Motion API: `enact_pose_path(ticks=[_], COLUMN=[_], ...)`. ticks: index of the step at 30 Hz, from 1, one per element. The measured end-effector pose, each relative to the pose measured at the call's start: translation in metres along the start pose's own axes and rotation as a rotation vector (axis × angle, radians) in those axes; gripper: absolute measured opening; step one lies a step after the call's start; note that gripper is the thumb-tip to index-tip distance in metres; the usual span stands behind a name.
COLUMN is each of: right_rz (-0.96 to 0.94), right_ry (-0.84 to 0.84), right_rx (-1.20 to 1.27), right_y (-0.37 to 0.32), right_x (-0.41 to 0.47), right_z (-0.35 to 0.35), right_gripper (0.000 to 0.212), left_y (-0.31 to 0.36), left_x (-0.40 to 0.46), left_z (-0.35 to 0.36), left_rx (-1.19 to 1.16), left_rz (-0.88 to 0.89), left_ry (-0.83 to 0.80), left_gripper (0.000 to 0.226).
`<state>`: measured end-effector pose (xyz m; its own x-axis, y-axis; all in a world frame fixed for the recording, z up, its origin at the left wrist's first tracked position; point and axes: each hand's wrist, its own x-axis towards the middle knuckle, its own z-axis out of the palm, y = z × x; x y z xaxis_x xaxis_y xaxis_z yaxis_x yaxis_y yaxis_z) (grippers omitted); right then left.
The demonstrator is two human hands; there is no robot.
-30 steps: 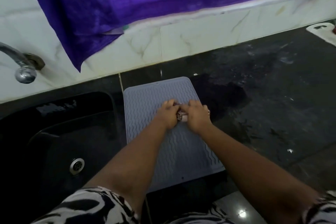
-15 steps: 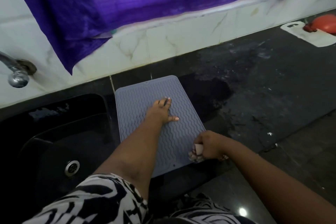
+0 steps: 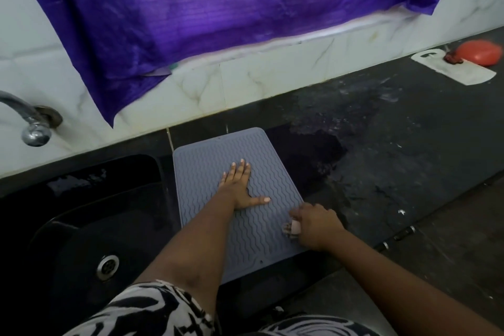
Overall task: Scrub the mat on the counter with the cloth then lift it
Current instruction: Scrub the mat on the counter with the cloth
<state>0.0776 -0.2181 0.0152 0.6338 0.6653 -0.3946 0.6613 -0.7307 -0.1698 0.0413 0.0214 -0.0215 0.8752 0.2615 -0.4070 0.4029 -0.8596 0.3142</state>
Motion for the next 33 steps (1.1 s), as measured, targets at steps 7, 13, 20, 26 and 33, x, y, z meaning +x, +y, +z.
enact_pose_path(ticks=[7, 13, 20, 26, 33], right_rz=[0.082, -0.027, -0.176, -0.078, -0.139], right_ry=[0.056, 0.263, 0.443, 0.315, 0.271], right_rx=[0.448, 0.352, 0.213, 0.024, 0.062], right_y=[0.014, -0.005, -0.049, -0.053, -0.031], right_x=[0.045, 0.129, 0.245, 0.292, 0.248], right_z=[-0.068, -0.125, -0.162, -0.115, -0.088], right_gripper=[0.023, 0.025, 0.027, 0.029, 0.031], left_y=[-0.012, -0.018, -0.019, -0.033, -0.025], left_x=[0.006, 0.043, 0.100, 0.118, 0.113], left_z=[-0.013, -0.064, -0.091, -0.076, -0.080], left_rx=[0.061, -0.096, 0.156, 0.126, 0.126], left_rz=[0.050, 0.011, 0.007, -0.120, -0.142], left_ry=[0.065, 0.159, -0.001, -0.115, -0.131], left_gripper=[0.124, 0.119, 0.151, 0.161, 0.158])
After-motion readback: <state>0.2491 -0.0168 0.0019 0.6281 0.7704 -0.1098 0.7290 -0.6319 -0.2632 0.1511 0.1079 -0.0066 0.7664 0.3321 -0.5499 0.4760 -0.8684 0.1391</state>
